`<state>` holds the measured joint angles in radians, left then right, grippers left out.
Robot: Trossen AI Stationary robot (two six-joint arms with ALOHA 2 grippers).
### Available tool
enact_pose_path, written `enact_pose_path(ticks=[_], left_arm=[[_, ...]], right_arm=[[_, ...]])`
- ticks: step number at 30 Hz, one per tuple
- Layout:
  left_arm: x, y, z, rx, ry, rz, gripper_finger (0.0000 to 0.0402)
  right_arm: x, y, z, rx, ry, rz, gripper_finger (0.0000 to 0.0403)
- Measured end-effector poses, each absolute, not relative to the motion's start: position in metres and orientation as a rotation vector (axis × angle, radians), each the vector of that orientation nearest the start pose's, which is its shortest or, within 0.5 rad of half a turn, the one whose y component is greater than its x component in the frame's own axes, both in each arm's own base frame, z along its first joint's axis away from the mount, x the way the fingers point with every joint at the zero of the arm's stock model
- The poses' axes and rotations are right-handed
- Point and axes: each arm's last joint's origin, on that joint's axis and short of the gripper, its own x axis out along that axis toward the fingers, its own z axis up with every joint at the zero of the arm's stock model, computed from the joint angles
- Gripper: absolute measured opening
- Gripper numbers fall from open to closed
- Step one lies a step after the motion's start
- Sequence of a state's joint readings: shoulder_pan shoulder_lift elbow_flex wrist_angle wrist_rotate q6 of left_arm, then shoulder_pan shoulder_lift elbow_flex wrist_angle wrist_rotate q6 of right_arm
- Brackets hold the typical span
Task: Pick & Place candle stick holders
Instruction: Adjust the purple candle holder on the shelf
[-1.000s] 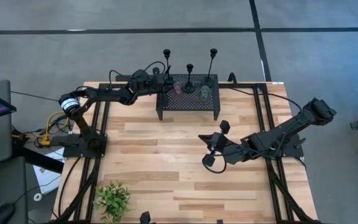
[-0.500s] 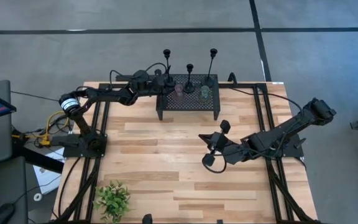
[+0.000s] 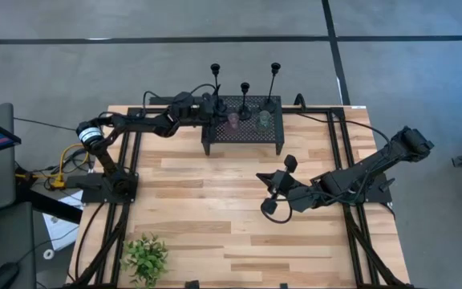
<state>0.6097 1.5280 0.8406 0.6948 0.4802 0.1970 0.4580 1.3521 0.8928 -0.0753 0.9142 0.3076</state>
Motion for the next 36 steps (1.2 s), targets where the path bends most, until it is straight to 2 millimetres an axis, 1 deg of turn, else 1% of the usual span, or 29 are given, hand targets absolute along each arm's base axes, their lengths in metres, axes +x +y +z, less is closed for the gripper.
enact_pose_path(ticks=[4, 7, 10, 12, 17, 21, 24, 26, 30, 34, 36], left_arm=[[0.278, 0.177, 0.257, 0.193, 0.027, 0.13, 0.0005], [0.273, 0.177, 0.258, 0.189, 0.048, 0.164, 0.0005], [0.263, 0.172, 0.263, 0.24, 0.063, 0.225, 0.0005], [0.253, 0.167, 0.268, 0.274, 0.057, 0.273, 0.0005], [0.226, 0.146, 0.282, 0.311, -0.011, 0.284, 0.0005], [0.207, 0.131, 0.283, 0.323, -0.04, 0.288, 0.0005], [0.198, 0.125, 0.282, 0.329, -0.052, 0.297, 0.0005], [0.194, 0.123, 0.28, 0.328, -0.05, 0.301, 0.0005], [0.191, 0.121, 0.275, 0.326, -0.043, 0.307, 0.0005], [0.191, 0.123, 0.273, 0.324, -0.033, 0.322, 0.0005], [0.192, 0.123, 0.273, 0.323, -0.03, 0.322, 0.0005]], right_arm=[[0.267, 0.099, 0.261, -0.007, 0.337, -0.529, 0.0], [0.278, 0.09, 0.25, 0.01, 0.355, -0.58, 0.0], [0.292, 0.079, 0.238, 0.028, 0.363, -0.622, 0.0], [0.302, 0.069, 0.23, 0.04, 0.363, -0.653, 0.0], [0.324, 0.037, 0.214, 0.09, 0.319, -0.762, 0.0], [0.34, 0.012, 0.202, 0.101, 0.266, -0.84, 0.0], [0.35, -0.005, 0.192, 0.109, 0.221, -0.886, 0.0], [0.353, -0.015, 0.187, 0.087, 0.214, -0.928, 0.0], [0.361, -0.02, 0.188, 0.016, 0.2, -1.034, 0.0], [0.37, -0.021, 0.202, -0.021, 0.188, -1.04, 0.0], [0.371, -0.025, 0.206, -0.046, 0.19, -1.075, 0.0]])
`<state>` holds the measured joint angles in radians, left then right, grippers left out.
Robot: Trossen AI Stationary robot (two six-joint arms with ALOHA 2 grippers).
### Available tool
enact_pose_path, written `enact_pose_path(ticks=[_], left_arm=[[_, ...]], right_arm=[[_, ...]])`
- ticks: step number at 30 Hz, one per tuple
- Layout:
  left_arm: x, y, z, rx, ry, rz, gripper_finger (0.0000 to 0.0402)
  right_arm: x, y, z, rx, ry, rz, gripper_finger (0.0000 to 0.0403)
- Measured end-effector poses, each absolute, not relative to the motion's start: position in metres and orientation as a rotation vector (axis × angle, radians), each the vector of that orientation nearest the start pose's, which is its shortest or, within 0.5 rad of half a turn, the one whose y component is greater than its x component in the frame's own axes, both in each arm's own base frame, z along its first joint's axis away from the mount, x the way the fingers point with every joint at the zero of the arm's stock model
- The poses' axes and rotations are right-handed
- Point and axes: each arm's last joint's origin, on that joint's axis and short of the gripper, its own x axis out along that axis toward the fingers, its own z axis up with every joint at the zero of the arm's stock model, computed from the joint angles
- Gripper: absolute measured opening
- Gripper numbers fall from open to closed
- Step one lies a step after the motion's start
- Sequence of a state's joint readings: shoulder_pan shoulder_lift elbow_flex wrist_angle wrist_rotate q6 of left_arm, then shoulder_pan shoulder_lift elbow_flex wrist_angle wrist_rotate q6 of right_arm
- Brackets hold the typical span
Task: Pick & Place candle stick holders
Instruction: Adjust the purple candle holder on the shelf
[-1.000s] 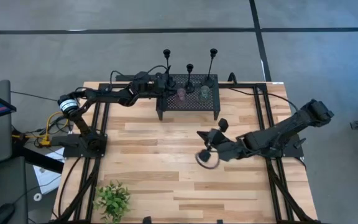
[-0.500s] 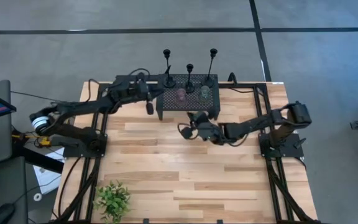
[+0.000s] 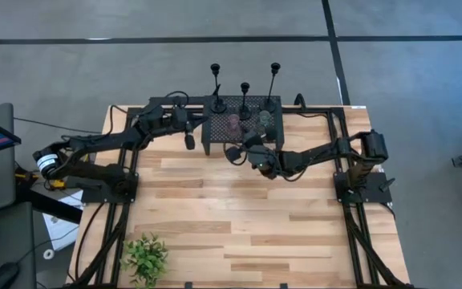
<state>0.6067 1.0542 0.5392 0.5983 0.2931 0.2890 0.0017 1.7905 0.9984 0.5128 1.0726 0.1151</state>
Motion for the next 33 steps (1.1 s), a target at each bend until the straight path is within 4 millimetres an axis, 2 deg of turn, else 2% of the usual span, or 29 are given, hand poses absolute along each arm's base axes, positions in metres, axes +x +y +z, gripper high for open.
enact_pose_path(ticks=[11, 17, 33], left_arm=[[0.192, 0.123, 0.273, 0.325, -0.03, 0.32, 0.0005], [0.192, 0.123, 0.273, 0.325, -0.03, 0.32, 0.0005], [0.192, 0.123, 0.273, 0.326, -0.031, 0.32, 0.0005]], right_arm=[[0.371, -0.056, 0.211, -0.068, 0.209, -1.126, 0.0], [0.373, -0.07, 0.212, -0.014, 0.195, -0.998, 0.0], [0.375, -0.069, 0.217, 0.001, 0.148, -0.939, 0.0]])
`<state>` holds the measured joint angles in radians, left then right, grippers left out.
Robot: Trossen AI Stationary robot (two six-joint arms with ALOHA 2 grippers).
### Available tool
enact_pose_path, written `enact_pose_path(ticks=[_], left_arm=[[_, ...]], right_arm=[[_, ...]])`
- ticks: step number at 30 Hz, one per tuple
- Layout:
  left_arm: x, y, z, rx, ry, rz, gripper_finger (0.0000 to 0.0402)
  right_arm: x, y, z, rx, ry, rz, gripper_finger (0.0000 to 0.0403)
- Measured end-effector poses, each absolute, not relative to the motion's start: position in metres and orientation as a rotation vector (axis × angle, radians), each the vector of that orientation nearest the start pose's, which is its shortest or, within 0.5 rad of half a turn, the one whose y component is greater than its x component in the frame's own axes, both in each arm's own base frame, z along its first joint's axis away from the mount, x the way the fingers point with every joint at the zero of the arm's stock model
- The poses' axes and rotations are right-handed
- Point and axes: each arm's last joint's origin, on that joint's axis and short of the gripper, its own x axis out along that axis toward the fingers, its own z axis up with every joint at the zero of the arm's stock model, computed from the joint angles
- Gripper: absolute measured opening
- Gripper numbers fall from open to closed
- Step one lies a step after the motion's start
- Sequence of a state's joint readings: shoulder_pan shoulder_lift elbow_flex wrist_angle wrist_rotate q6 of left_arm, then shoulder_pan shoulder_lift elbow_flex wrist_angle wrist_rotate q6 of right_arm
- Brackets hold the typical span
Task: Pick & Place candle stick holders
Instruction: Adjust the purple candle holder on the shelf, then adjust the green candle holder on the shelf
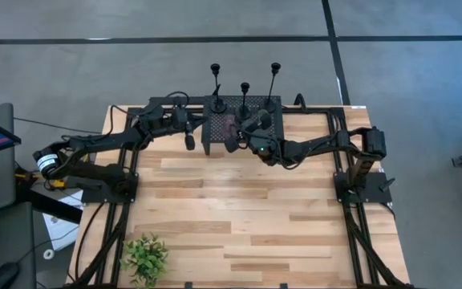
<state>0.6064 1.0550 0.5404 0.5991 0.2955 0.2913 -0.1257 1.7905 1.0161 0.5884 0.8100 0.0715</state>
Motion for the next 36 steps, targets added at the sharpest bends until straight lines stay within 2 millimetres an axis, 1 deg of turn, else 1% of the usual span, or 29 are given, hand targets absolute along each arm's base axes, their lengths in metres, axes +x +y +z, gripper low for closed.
enact_pose_path(ticks=[4, 8, 20, 26, 28, 31, 33, 36], left_arm=[[0.192, 0.123, 0.273, 0.326, -0.031, 0.32, 0.0005], [0.192, 0.123, 0.273, 0.326, -0.03, 0.32, 0.0005], [0.192, 0.123, 0.273, 0.326, -0.031, 0.32, 0.0005], [0.192, 0.123, 0.273, 0.326, -0.031, 0.32, 0.0005], [0.192, 0.123, 0.273, 0.323, -0.031, 0.32, 0.0005], [0.192, 0.123, 0.273, 0.323, -0.031, 0.32, 0.0005], [0.192, 0.123, 0.273, 0.318, -0.032, 0.319, 0.0005], [0.192, 0.123, 0.273, 0.313, -0.028, 0.319, 0.0005]], right_arm=[[0.375, -0.068, 0.217, 0.001, 0.148, -0.94, 0.0], [0.374, -0.066, 0.216, -0.013, 0.151, -1.003, 0.0], [0.371, -0.046, 0.213, -0.066, 0.184, -1.147, 0.0], [0.372, -0.037, 0.214, -0.068, 0.182, -1.124, 0.0], [0.371, -0.031, 0.22, -0.073, 0.179, -1.083, 0.0], [0.364, -0.022, 0.237, -0.109, 0.191, -1.022, 0.0], [0.356, -0.019, 0.249, -0.125, 0.224, -0.969, 0.0], [0.337, -0.019, 0.27, -0.101, 0.263, -0.887, 0.0]])
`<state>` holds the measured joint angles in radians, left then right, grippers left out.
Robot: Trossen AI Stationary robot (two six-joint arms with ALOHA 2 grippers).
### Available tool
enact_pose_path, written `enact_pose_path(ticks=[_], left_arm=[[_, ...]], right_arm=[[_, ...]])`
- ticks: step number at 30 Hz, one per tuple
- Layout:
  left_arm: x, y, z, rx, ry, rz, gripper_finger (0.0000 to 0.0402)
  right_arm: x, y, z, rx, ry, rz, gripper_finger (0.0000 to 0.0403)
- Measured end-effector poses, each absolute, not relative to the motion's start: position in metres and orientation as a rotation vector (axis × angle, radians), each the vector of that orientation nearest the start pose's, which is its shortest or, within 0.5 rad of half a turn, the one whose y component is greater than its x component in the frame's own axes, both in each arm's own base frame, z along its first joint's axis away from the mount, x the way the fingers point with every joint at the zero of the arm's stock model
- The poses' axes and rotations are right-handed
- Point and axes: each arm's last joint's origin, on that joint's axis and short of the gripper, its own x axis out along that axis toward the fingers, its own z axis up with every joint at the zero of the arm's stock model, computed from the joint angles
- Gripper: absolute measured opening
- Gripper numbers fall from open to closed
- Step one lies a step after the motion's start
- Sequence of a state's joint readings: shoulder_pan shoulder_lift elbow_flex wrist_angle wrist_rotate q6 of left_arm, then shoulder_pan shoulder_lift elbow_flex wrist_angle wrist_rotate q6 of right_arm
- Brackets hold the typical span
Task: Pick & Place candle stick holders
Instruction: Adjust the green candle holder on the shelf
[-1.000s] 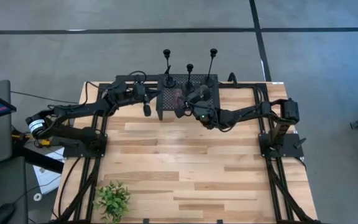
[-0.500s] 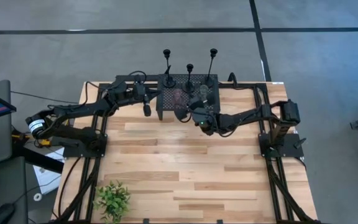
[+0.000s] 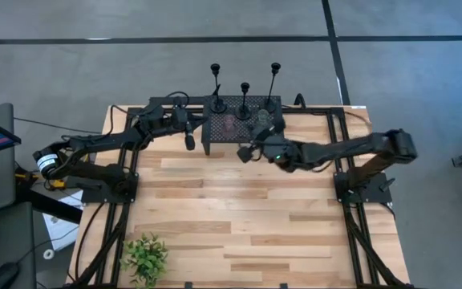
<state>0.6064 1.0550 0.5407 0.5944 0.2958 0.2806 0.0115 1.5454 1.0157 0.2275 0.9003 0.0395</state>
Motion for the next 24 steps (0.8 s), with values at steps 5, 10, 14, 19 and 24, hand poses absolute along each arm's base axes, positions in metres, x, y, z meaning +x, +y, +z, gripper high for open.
enact_pose_path(ticks=[5, 10, 14, 19, 24], left_arm=[[0.192, 0.123, 0.272, 0.31, -0.025, 0.318, 0.0005], [0.193, 0.122, 0.272, 0.276, -0.029, 0.304, 0.0005], [0.193, 0.121, 0.272, 0.24, -0.036, 0.267, 0.0005], [0.194, 0.119, 0.272, 0.228, -0.039, 0.239, 0.0005], [0.198, 0.112, 0.271, 0.219, -0.036, 0.203, 0.0005]], right_arm=[[0.306, -0.021, 0.291, -0.043, 0.321, -0.865, 0.0], [0.284, -0.025, 0.295, 0.035, 0.414, -0.833, 0.0], [0.271, -0.025, 0.291, 0.087, 0.508, -0.814, 0.0], [0.268, -0.014, 0.282, 0.099, 0.608, -0.735, 0.0], [0.267, 0.001, 0.272, 0.124, 0.652, -0.626, 0.0]])
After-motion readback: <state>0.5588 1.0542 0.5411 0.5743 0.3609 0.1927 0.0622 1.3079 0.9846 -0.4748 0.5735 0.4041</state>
